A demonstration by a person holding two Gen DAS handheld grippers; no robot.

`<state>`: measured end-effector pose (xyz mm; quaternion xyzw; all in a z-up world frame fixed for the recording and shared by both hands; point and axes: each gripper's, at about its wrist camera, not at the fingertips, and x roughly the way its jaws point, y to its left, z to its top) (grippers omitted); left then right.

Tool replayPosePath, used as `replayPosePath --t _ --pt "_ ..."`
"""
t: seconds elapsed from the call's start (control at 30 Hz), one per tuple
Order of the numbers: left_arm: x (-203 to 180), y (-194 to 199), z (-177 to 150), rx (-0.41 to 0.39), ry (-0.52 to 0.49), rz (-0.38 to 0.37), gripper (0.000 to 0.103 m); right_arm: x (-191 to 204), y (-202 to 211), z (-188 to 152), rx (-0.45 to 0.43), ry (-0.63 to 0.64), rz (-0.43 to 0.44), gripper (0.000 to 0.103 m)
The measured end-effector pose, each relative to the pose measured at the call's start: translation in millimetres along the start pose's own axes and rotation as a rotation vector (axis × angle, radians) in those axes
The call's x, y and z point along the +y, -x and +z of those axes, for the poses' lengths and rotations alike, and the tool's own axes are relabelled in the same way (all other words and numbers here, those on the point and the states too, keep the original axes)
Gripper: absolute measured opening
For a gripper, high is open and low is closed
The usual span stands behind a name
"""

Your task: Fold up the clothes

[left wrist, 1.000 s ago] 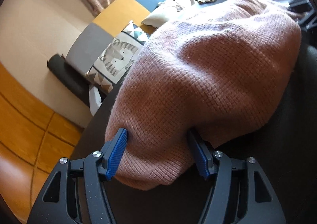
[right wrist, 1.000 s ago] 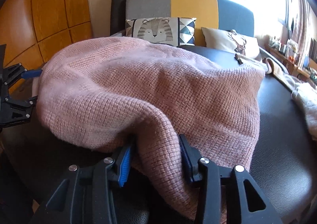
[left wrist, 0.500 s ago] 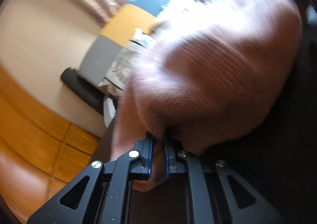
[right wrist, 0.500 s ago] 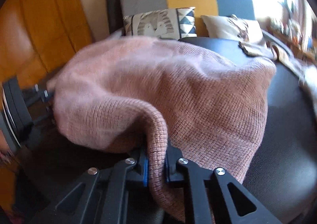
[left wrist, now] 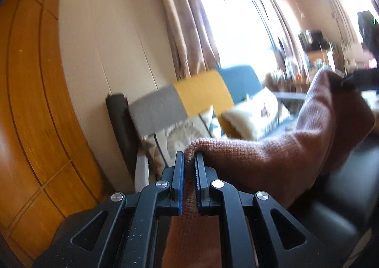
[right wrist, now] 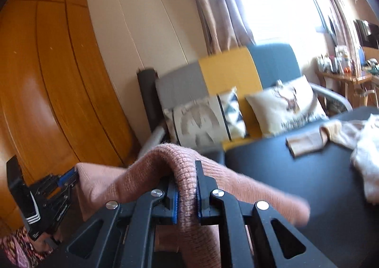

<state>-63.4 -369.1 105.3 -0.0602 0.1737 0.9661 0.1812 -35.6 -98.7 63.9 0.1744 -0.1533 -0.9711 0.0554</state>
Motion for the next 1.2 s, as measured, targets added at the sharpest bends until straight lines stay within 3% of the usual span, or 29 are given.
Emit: replayPosePath --t 0.13,0.27,0.33,0.47,0.63,0.7,0.8,0.9,0.97,1.03,1.1,1.2 --pt "15.1 31.8 32.7 -0.104 0.063 0.033 0.0 14.8 15.6 26.8 -0.067 -0.011 0.06 0.009" --pt "33.0 65.3 71.0 -0.244 0.083 0.065 0.0 29.0 28.0 46.4 -0.116 -0.028 0.138 0.009" --pt "37.9 69.5 82.6 -0.239 0.094 0.048 0.0 41.6 32.3 53.5 -0.128 -0.013 0.173 0.009" --pt "26.9 48.5 67.9 -0.071 0.069 -0.044 0.001 54.5 8.4 52.5 -0.083 0.014 0.174 0.009" --pt "-1.8 20.6 -10.9 0.173 0.172 -0.172 0.011 58.0 -40.4 49.5 0.009 0.027 0.158 0.009" --pt "-19.5 18.2 -45.8 0.253 0.218 -0.218 0.02 54.3 -69.4 48.2 0.068 0.024 0.156 0.009" --pt "-48.7 19.2 -77.8 0.337 0.248 -0.312 0.022 57.5 -125.5 35.3 0.218 0.081 0.174 0.013" --pt "-82.3 26.0 -89.2 0.352 0.16 -0.396 0.025 65.7 -176.9 6.9 0.37 0.197 0.134 0.022" --pt "-105.7 26.8 -98.2 0.357 0.053 -0.41 0.043 61.9 -180.8 -5.6 0.394 0.215 0.11 0.022" --pt "-122.5 22.6 -110.8 0.385 -0.009 -0.427 0.054 54.3 -170.6 -14.3 0.376 0.199 0.108 0.023" --pt "-136.4 16.8 -125.2 0.431 -0.038 -0.43 0.055 39.3 -146.2 -21.7 0.345 0.141 0.134 0.026" --pt "-149.2 4.0 -141.0 0.494 -0.023 -0.422 0.055 11.2 -115.2 -40.8 0.386 0.077 0.109 0.031"
